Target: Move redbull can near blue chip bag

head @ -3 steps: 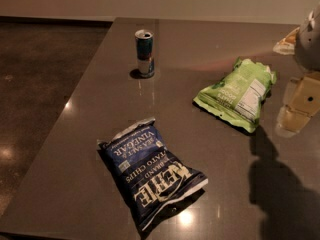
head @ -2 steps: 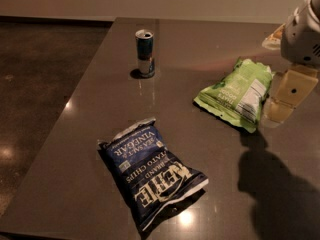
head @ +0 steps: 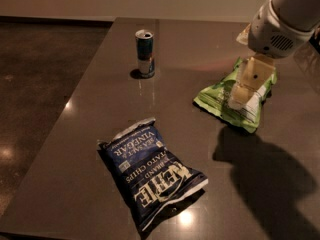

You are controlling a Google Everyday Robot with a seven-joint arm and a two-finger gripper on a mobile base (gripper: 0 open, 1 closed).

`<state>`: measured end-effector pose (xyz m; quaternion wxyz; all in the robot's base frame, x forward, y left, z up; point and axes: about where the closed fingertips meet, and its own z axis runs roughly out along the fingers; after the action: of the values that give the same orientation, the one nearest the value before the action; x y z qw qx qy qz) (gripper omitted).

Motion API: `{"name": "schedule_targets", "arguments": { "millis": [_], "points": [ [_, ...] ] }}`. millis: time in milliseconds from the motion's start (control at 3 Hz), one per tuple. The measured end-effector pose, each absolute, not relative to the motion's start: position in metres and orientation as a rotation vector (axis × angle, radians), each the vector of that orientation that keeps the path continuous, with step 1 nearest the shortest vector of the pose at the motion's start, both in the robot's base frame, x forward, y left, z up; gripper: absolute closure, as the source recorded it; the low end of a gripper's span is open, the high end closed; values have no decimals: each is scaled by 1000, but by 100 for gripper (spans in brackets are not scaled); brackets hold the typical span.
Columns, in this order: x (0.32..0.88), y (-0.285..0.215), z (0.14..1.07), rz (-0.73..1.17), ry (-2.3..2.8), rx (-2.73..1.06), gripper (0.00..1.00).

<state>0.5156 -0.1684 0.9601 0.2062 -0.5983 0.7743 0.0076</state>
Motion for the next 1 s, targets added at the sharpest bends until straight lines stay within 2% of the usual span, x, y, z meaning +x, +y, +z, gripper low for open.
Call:
{"name": "schedule_targets", "arguments": {
  "millis": [1000],
  "points": [
    [618,-95,937,216,2126,-1403,0]
  ]
}}
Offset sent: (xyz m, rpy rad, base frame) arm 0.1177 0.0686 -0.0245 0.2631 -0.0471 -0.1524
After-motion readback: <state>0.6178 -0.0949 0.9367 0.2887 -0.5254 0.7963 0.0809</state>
